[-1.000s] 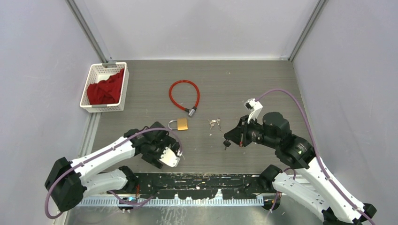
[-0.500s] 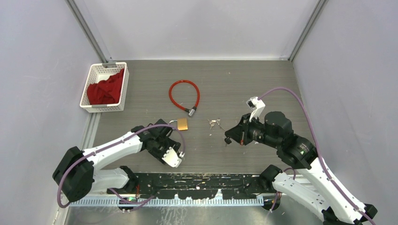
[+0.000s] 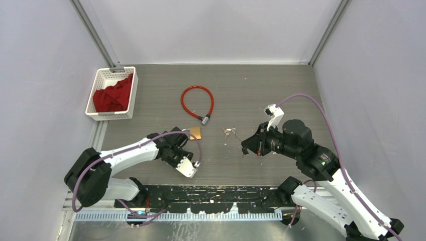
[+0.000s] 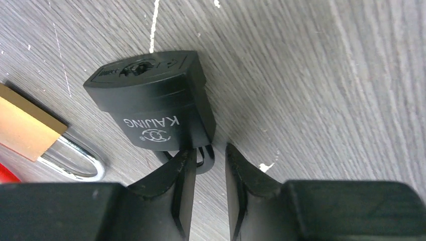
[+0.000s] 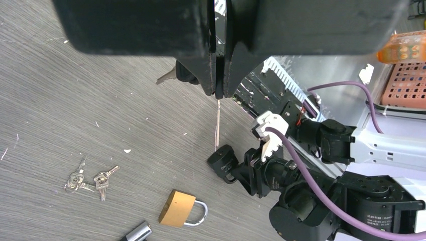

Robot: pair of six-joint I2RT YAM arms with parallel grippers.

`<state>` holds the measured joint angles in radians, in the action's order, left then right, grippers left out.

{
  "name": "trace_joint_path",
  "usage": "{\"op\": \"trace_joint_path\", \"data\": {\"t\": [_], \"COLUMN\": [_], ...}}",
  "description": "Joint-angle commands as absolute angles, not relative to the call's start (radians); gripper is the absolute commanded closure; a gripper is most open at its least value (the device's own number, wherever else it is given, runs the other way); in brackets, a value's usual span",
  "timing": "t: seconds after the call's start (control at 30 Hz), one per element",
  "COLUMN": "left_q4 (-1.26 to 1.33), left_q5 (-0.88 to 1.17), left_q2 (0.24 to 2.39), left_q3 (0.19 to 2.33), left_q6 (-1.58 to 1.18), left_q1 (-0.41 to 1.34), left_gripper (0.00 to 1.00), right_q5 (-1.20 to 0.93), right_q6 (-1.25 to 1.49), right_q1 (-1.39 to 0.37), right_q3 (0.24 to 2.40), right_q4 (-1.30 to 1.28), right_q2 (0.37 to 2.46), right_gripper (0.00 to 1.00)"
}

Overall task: Unlock with the key
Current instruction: Adjust the lock at the center of the board.

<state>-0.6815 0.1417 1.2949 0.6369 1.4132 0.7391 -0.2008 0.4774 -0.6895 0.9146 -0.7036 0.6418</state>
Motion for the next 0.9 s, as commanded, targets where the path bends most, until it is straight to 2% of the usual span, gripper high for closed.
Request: {"op": "trace_joint_path", "data": {"t": [0.0, 0.1, 0.2, 0.23, 0.47, 0.67, 0.87], "left_q4": [-0.632, -0.613, -0.623, -0.631, -0.736, -0.754, -0.750], "left_q5": [0.127, 0.118, 0.095, 0.086, 0.046, -0.034, -0.096], "left_q2": [1.336, 1.351, 1.352, 1.348, 1.214, 1.044, 1.008], "left_q3": [0.657, 0.659, 0.665, 0.674, 0.760, 0.694, 0.673], "left_q6": [1.378, 1.357, 1.343, 1.328, 1.217, 1.213, 1.182], "left_q1": [0.736, 0.735, 0.736, 0.735, 0.753, 0.880, 0.964], "left_gripper": [0.75, 0.81, 0.98, 1.00, 1.00, 1.00, 1.00], "right_q5": [-0.191, -0.192, -0.193, -0.193, -0.203, -0.219, -0.230], "right_q6": [0.489, 0.490, 0.491, 0.490, 0.489, 0.492, 0.508], "right_q1": [-0.692, -0.691, -0.691, -0.691, -0.690, -0.691, -0.691], "right_q3": [0.955, 0.953, 0.951, 0.953, 0.951, 0.937, 0.913], "right_q4": [-0.669, -0.669, -0.670, -0.670, -0.660, -0.639, -0.629], "right_q2": [0.644, 0.645, 0.642, 0.641, 0.649, 0.646, 0.630], "right_gripper": [0.99, 0.99, 0.99, 0.99, 0.99, 0.99, 0.99]}}
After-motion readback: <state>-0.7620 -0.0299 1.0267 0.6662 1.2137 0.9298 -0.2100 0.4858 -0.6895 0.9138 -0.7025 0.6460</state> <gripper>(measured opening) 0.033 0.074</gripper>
